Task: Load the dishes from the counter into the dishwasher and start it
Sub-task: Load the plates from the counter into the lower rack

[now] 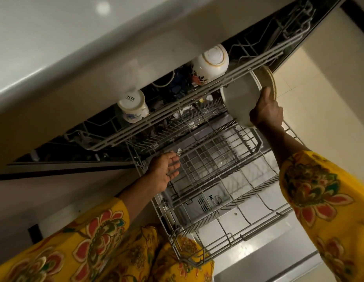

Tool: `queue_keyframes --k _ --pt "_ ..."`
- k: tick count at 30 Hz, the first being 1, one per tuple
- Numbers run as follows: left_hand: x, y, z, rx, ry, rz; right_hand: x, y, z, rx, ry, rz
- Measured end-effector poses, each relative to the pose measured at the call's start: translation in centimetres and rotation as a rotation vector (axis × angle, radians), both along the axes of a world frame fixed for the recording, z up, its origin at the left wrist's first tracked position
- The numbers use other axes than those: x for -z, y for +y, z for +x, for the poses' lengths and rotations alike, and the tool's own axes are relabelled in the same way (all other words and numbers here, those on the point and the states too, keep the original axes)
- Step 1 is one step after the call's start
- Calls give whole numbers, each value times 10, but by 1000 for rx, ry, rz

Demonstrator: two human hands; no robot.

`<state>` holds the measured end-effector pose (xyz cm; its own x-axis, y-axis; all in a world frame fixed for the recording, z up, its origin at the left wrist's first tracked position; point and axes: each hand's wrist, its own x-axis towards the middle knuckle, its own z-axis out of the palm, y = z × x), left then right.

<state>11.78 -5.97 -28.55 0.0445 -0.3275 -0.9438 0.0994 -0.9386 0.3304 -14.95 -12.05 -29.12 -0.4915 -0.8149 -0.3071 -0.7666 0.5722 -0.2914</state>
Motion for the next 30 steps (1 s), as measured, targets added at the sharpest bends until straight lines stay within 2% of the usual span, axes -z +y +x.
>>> queue_keyframes --k 4,25,30 --pt "2 0 5 -10 -6 5 1 -13 7 -79 25 11" --pt "2 1 -2 -19 4 12 22 17 -4 97 2 -103" --pt "0 1 -3 -15 14 15 16 10 -4 40 19 -74"
